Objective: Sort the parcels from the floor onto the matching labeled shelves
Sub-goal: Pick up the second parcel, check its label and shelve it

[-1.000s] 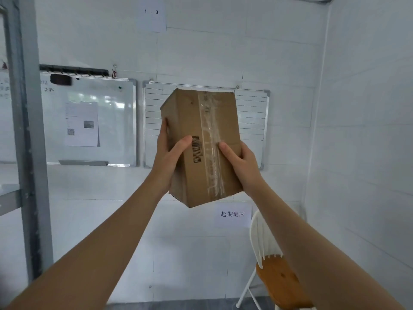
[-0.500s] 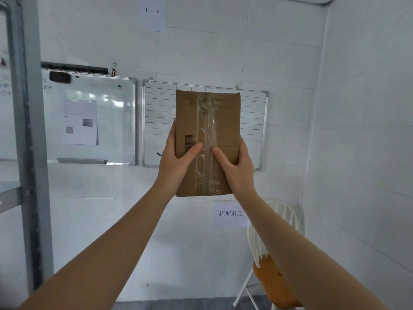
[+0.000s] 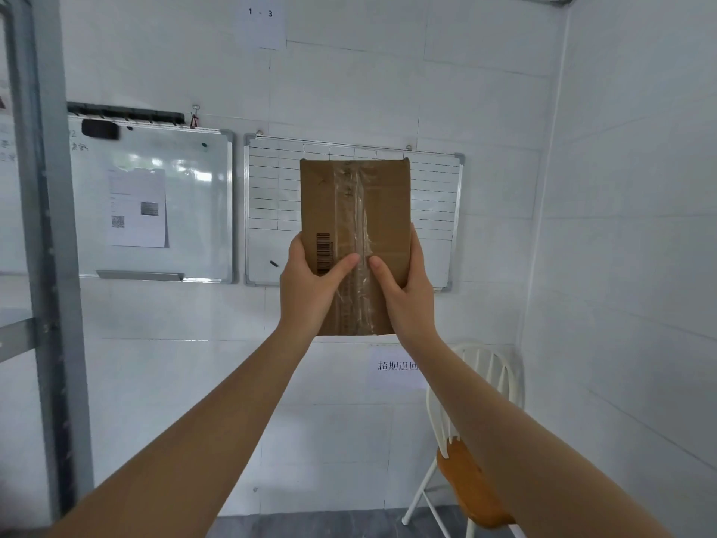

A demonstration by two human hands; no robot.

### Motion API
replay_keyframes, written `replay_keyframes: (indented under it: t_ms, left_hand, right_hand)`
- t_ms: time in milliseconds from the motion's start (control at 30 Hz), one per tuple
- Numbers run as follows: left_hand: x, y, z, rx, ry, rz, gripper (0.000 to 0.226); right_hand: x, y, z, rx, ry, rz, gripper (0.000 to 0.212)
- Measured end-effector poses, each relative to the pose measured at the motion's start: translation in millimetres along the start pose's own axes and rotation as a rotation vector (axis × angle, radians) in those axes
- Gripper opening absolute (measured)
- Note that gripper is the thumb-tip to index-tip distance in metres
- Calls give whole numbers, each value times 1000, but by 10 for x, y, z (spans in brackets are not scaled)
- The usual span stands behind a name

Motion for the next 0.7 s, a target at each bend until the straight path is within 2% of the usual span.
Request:
replay_keyframes:
  t_ms: [100,233,300,367,467,500,567,633,700]
  left_hand:
    - [1,17,3,33,19,-5,69]
    - [12,26,16,-12,3,-24,70]
    - [31,2,24,-38,-19,-20,69]
    - [56,-28,48,-43,-39,4,69]
    - [54,-48,66,-40,-51,35,66]
    - [48,-53,62,-49,-51,42,65]
    - [50,-71,54,-94,-46,63,62]
    - [54,-89,50,-115,-17,113,66]
    - [38,-88,40,-102,49,153,76]
  right_hand:
    - [-2,-1,-26,42,11,2,70]
    - [-7,-18,-42,78,20,34,68]
    - [13,-69,-55,166,56,52,57]
    - [78,-155,-117,240,93,-6,40]
    - [135,-225,-169,225,114,-87,27]
    - [142,-237,-172,215,131,-95,31]
    - [181,-266,-201,200,219,-75,52]
    - [219,-304,-241,218,345,5,70]
    - [207,-303,-265,262,391,96,67]
Point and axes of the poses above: each hand's wrist, its own x-axis towards the middle knuckle, its own y-axis out of the palm, z = x × y, the point moved 2 cm from there along x, towards the middle knuckle, and after that the axes turned 5 degrees about y, right-handed, at the moved point
